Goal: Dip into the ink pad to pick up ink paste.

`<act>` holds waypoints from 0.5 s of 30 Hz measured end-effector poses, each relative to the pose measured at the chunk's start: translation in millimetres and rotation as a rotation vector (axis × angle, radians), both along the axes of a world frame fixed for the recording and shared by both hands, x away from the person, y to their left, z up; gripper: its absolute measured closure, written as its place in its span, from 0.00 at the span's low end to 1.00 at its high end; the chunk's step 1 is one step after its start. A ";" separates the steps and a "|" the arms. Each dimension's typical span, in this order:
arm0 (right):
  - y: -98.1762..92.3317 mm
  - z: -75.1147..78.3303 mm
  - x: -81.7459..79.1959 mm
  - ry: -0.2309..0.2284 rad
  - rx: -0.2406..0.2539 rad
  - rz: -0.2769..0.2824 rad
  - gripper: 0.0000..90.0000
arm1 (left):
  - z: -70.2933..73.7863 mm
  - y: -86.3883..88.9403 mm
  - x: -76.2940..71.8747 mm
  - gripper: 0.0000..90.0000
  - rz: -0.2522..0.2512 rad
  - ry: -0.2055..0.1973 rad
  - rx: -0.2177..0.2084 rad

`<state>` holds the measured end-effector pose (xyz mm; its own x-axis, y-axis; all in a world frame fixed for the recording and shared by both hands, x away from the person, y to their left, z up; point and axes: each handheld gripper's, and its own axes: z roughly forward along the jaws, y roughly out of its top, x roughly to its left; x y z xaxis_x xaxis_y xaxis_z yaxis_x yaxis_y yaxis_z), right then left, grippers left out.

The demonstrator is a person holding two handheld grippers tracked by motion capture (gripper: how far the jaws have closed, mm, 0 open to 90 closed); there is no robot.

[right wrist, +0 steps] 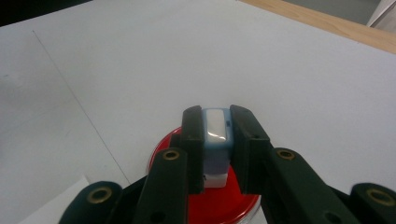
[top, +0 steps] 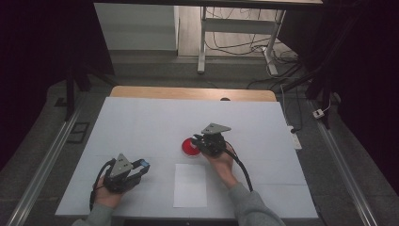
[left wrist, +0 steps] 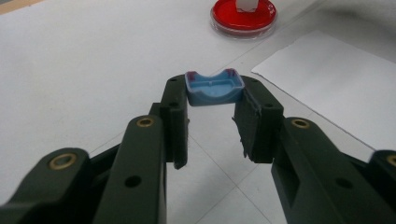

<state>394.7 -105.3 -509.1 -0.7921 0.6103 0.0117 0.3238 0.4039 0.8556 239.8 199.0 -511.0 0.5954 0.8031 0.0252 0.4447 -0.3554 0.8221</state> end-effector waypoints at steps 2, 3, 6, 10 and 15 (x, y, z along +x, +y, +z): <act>-1.0 1.0 0.2 0.007 -0.002 -0.003 0.84 | 0.0 0.2 0.1 0.73 0.000 0.000 -0.001; -1.4 1.0 0.4 0.010 0.004 -0.004 0.84 | 0.1 0.4 0.1 0.73 0.001 0.000 -0.001; -2.1 1.6 0.5 0.009 0.006 -0.003 0.84 | 0.3 0.5 -0.1 0.73 0.001 -0.001 -0.001; -2.6 4.8 -1.1 -0.001 0.018 0.002 0.84 | 0.5 0.7 -0.2 0.73 0.003 -0.002 -0.002; -4.2 11.1 -2.7 -0.009 0.045 0.008 0.84 | 0.5 0.6 -0.1 0.73 0.001 -0.001 -0.001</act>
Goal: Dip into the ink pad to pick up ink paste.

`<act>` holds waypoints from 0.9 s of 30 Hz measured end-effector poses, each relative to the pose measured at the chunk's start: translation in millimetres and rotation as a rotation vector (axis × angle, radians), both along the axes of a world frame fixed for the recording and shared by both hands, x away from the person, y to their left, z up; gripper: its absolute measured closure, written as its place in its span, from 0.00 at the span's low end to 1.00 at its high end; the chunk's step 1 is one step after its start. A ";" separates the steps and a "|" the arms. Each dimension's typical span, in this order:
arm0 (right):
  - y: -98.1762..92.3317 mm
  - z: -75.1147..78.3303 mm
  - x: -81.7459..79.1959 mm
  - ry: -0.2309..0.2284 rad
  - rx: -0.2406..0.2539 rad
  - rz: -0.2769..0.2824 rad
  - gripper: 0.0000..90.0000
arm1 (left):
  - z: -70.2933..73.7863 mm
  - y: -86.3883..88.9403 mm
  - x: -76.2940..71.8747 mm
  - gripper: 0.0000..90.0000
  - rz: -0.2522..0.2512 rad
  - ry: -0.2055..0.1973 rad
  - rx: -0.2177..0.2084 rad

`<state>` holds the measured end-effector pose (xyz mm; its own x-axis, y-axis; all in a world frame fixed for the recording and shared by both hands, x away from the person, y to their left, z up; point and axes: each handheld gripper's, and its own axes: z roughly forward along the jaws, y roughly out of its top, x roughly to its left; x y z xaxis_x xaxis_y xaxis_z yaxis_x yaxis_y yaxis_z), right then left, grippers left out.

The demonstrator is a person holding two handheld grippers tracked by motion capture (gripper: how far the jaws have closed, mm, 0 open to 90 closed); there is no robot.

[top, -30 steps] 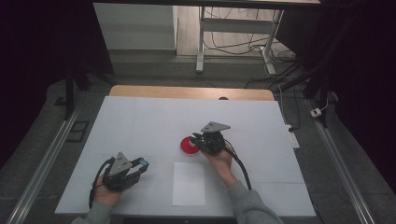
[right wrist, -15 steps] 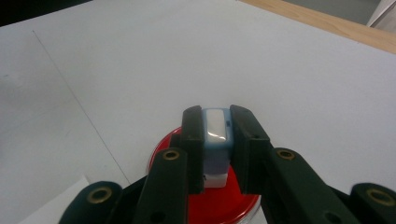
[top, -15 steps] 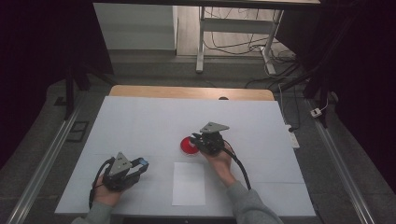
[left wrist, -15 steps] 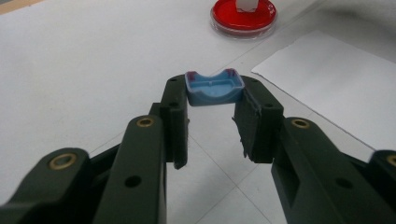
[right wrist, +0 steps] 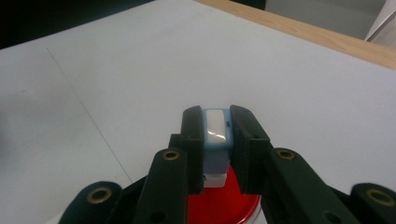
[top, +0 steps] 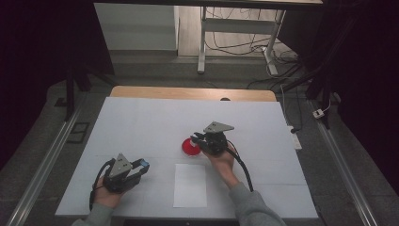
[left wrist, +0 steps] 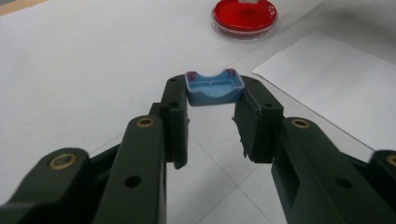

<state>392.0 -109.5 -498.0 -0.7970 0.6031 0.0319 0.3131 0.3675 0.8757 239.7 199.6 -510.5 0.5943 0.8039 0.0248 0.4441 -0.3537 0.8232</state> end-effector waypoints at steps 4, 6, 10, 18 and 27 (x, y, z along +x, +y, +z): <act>0.3 3.1 -1.3 -0.002 0.019 0.005 0.84 | -0.1 -0.2 0.0 0.73 0.000 0.000 0.000; 1.4 3.8 -2.0 -0.003 0.012 0.013 0.84 | 0.0 -0.5 -0.1 0.73 0.000 0.000 0.000; 5.5 4.1 -4.3 -0.005 0.009 0.027 0.84 | -0.1 -0.5 0.0 0.73 0.000 0.000 0.000; 11.4 3.2 -7.0 -0.010 0.001 0.045 0.84 | -0.1 -0.6 -0.1 0.73 -0.001 0.000 0.001; 14.5 -1.7 -6.6 -0.004 -0.033 0.050 0.84 | 0.0 -0.7 -0.4 0.73 -0.002 0.000 0.001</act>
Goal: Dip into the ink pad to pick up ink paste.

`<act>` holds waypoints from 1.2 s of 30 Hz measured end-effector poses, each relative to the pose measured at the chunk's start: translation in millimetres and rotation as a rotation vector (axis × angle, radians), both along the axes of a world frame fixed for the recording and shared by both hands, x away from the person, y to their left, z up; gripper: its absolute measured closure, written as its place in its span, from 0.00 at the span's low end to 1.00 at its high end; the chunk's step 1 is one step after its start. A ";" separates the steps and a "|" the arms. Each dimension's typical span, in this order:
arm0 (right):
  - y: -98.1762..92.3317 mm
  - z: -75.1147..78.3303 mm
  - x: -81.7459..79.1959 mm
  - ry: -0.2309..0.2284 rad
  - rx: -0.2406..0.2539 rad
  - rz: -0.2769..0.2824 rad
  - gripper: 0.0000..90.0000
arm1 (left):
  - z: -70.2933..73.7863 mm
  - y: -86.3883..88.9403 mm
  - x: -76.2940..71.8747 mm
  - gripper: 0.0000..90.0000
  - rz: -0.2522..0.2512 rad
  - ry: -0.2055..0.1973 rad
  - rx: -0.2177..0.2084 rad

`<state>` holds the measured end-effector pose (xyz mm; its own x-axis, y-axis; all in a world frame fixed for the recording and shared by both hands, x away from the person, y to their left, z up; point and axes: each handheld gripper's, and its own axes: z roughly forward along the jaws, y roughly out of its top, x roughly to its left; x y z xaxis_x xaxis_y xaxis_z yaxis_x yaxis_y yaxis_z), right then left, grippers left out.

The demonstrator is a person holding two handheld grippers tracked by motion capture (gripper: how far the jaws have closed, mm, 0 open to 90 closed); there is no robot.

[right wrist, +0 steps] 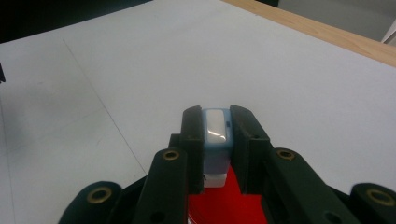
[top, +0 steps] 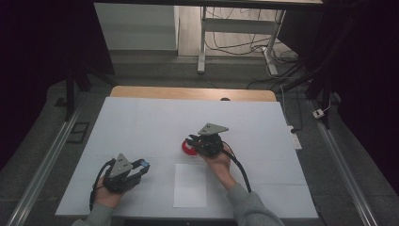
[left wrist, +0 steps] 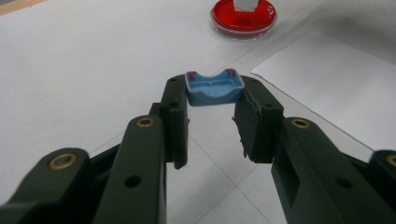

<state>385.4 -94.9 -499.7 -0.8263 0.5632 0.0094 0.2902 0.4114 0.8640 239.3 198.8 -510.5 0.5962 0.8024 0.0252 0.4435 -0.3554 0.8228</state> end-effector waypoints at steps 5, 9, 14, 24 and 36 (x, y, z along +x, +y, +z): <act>1.9 -3.9 0.6 -0.002 -0.016 0.000 0.84 | -0.4 -0.1 0.3 0.73 -0.002 0.002 0.000; 2.5 -6.5 1.3 0.005 -0.034 0.000 0.84 | -0.5 -0.1 0.3 0.73 -0.003 0.002 0.001; 3.7 -7.8 1.3 -0.005 -0.041 0.002 0.84 | -0.5 0.0 0.3 0.73 -0.002 0.003 0.002; 4.3 -9.1 1.9 0.001 -0.051 0.001 0.84 | -0.4 0.0 0.1 0.73 -0.003 0.003 0.001; 4.8 -9.9 1.3 0.004 -0.047 -0.005 0.84 | -0.2 0.3 0.0 0.73 -0.001 0.001 0.000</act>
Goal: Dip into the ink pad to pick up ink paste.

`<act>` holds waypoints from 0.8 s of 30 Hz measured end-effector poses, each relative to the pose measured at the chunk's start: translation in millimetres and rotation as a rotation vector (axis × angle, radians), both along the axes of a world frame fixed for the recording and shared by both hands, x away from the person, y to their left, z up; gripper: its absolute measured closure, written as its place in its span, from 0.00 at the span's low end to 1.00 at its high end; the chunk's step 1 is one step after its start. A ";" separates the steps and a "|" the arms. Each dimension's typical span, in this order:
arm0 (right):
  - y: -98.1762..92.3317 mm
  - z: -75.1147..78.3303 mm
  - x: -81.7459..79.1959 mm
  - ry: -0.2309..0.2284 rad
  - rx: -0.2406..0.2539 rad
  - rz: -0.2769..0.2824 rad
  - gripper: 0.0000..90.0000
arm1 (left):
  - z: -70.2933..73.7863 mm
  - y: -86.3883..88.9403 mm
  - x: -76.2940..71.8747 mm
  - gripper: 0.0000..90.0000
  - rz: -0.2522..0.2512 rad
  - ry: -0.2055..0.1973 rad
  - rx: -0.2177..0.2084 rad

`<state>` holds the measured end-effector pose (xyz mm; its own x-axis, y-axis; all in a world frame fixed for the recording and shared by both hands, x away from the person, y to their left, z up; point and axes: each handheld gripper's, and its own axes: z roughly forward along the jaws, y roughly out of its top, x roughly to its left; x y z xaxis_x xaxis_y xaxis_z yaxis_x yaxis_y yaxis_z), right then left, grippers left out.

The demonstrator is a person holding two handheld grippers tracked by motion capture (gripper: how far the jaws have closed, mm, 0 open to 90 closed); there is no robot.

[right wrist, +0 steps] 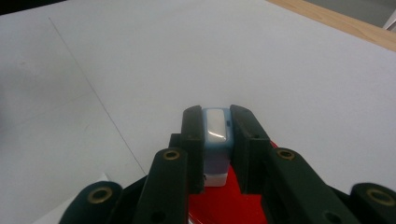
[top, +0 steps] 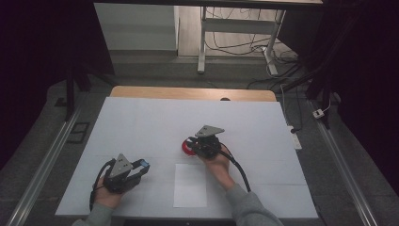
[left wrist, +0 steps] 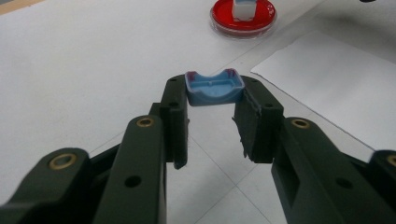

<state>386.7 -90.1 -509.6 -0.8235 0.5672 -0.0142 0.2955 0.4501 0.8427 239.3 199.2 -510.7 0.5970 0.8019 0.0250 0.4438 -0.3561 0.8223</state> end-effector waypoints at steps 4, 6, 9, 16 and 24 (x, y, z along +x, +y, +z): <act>-1.7 1.9 0.1 0.005 0.013 -0.004 0.84 | 0.0 0.0 0.1 0.73 0.001 -0.001 0.000; -1.6 1.7 0.2 0.003 0.017 -0.006 0.84 | 0.1 0.1 0.1 0.73 0.000 -0.001 0.000; -1.6 2.5 -0.4 0.001 0.018 -0.004 0.84 | 0.1 0.4 0.2 0.73 0.002 -0.001 -0.001; -4.4 7.0 -1.0 -0.006 0.033 -0.006 0.84 | 0.2 0.4 0.1 0.73 0.002 -0.002 -0.001; -7.5 11.8 -2.3 -0.010 0.057 -0.008 0.84 | 0.3 0.2 0.0 0.73 0.001 -0.002 -0.001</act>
<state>384.4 -97.6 -497.9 -0.8192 0.5735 0.0096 0.2899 0.3994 0.8698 239.3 199.4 -510.4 0.5957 0.8028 0.0256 0.4428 -0.3549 0.8234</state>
